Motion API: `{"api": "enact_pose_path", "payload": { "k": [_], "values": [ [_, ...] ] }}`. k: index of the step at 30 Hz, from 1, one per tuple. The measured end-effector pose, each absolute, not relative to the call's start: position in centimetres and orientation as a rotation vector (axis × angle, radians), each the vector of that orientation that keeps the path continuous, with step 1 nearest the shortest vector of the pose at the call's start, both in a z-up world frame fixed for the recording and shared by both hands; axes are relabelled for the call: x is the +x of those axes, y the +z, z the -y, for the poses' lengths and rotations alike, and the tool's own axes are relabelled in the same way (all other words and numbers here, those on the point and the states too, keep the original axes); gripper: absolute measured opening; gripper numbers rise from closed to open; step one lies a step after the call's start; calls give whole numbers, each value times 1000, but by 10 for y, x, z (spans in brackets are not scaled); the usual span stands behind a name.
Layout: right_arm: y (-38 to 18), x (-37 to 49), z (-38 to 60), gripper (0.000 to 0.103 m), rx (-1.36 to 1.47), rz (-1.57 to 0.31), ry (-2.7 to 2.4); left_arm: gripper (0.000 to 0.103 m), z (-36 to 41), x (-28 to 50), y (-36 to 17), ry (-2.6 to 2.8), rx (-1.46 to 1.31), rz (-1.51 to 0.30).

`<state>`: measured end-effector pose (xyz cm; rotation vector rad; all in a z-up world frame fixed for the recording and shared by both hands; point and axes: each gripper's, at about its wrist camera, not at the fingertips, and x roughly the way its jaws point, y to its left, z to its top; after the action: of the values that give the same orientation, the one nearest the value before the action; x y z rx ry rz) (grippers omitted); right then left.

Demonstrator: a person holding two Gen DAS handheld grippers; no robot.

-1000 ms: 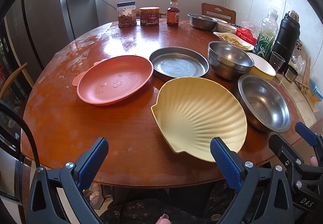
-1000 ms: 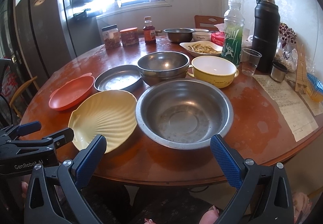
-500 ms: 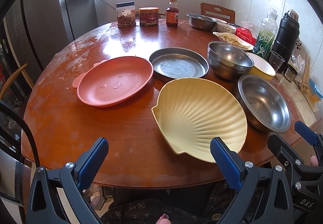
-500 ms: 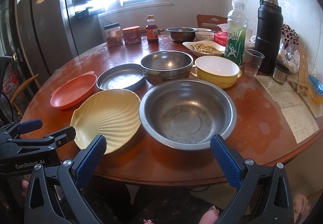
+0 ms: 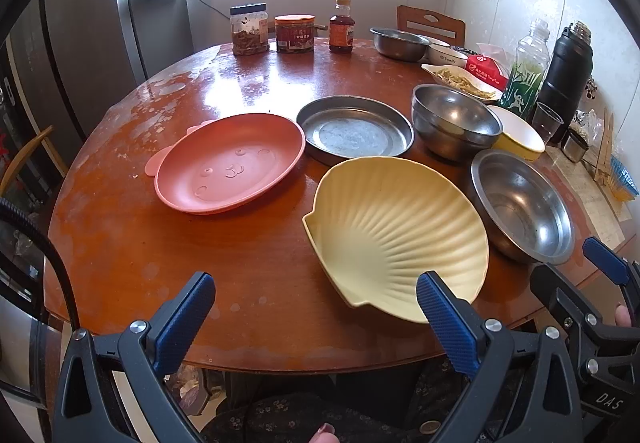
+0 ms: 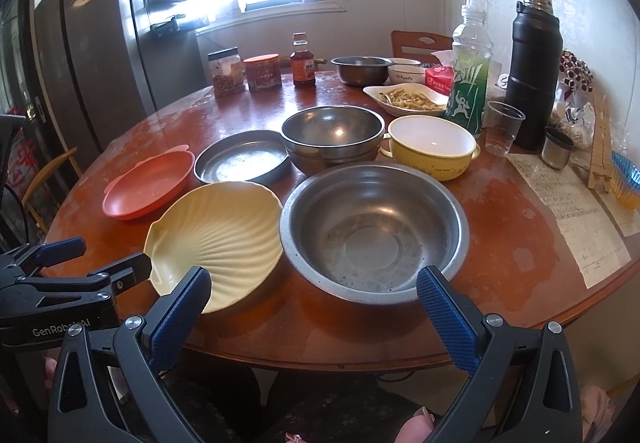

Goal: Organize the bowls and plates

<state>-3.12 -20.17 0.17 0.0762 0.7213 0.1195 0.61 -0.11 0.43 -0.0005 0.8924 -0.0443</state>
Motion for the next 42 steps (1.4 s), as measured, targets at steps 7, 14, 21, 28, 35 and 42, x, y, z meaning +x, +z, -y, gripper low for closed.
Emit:
{"api": "enact_pose_path", "payload": {
  "k": [7, 14, 21, 28, 35, 42],
  "values": [
    [-1, -32, 195, 103, 63, -738, 133, 102, 0, 5, 3, -41, -2, -888],
    [-7, -33, 190, 103, 63, -758, 142, 102, -8, 3, 0, -45, -27, -880],
    [-10, -31, 181, 103, 59, -785, 151, 102, -22, 7, -3, -40, -53, -885],
    [-18, -25, 177, 103, 104, -831, 147, 102, -31, 18, -6, -69, -75, -901],
    [-26, -17, 176, 103, 205, -880, 152, 95, -26, 40, -4, -142, -76, -907],
    [-36, -10, 172, 99, 256, -926, 151, 80, -14, 64, -17, -202, -58, -965]
  ]
}}
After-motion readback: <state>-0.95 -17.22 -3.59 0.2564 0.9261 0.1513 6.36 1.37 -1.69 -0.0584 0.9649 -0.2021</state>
